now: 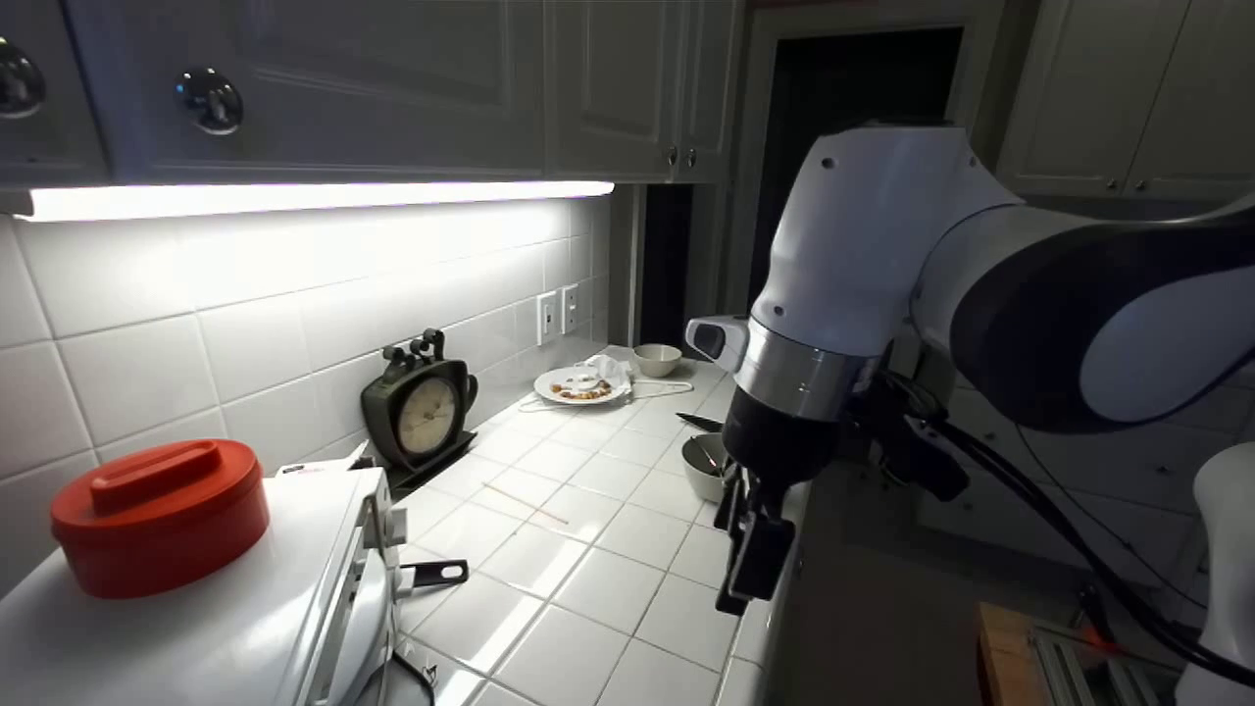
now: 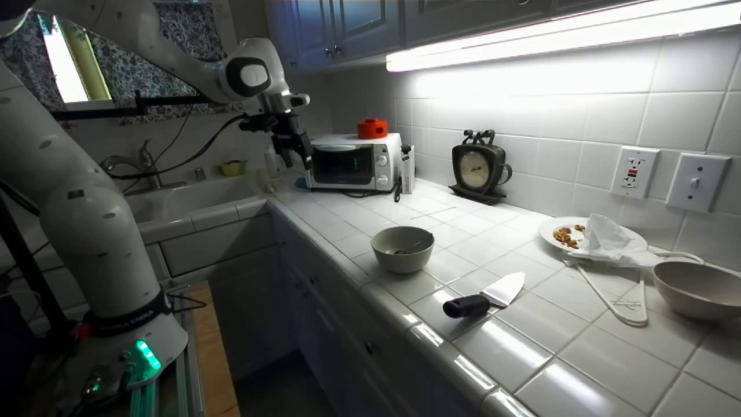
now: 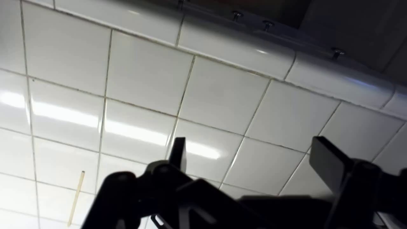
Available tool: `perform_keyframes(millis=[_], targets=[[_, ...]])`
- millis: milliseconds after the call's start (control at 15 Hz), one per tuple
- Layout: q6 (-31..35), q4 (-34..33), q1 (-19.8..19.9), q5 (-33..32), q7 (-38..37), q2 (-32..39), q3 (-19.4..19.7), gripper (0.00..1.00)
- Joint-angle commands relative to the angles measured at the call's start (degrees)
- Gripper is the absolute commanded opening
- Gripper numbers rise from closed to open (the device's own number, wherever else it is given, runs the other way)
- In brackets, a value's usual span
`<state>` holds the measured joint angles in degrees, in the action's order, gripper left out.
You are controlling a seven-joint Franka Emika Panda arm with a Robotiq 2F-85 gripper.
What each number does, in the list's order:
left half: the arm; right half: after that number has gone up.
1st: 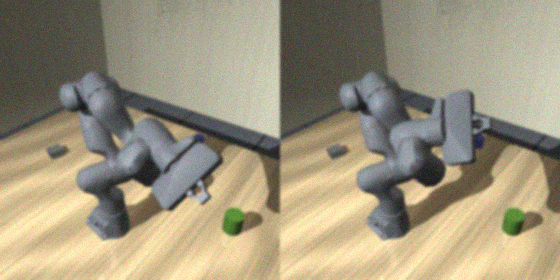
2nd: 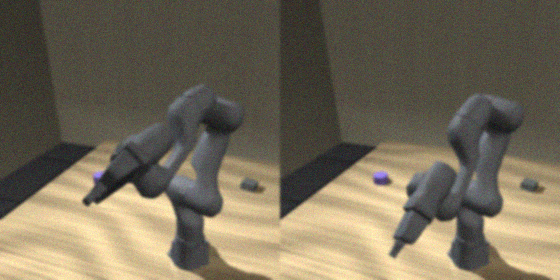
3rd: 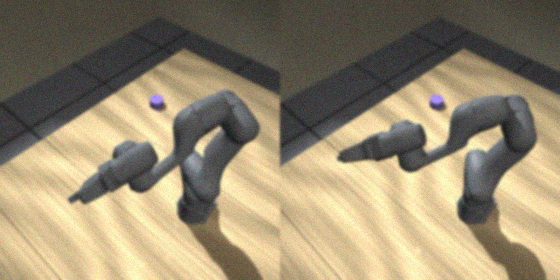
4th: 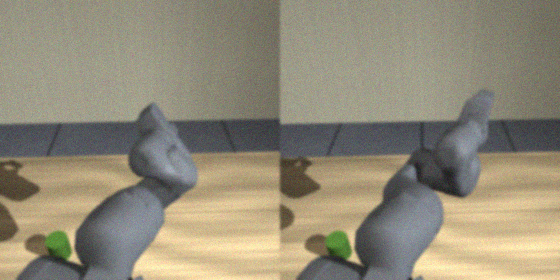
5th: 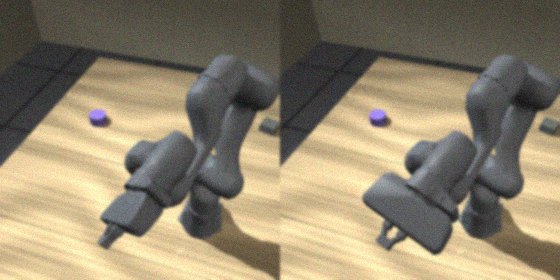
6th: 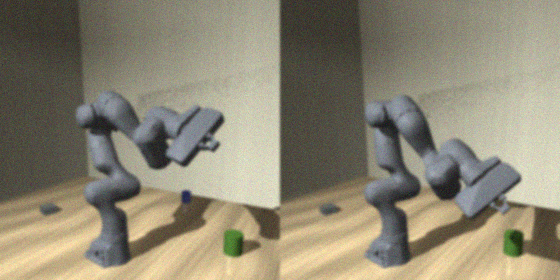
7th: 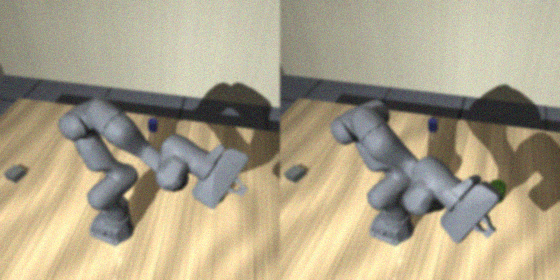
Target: Move the white box forward
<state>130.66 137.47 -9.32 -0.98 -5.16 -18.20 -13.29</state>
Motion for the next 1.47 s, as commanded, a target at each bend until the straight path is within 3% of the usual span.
perform_keyframes(millis=[0, 133, 467, 600, 733, 800, 867, 1133, 1400], targets=[[-1.3, -9.9, -0.6, 0.1, 14.4, 9.5, 4.3, 1.00], [-1.9, -16.1, 0.0, 0.3, 21.3, 14.5, 6.0, 1.00], [-0.7, -31.9, 1.8, 9.1, 34.0, 28.0, 8.8, 1.00], [-1.9, -38.0, 3.1, 14.7, 40.1, 32.7, 8.3, 1.00], [0.7, -42.3, 5.4, 16.3, 41.1, 36.7, 6.3, 1.00], [3.7, -43.6, 5.8, 16.8, 39.7, 38.3, 5.9, 1.00], [1.8, -38.3, 5.8, 13.9, 38.7, 33.9, 5.9, 1.00], [3.6, -42.3, 6.6, 14.1, 38.6, 37.8, 5.2, 1.00], [10.0, -43.5, 8.8, 15.4, 45.9, 40.4, 3.4, 1.00]])
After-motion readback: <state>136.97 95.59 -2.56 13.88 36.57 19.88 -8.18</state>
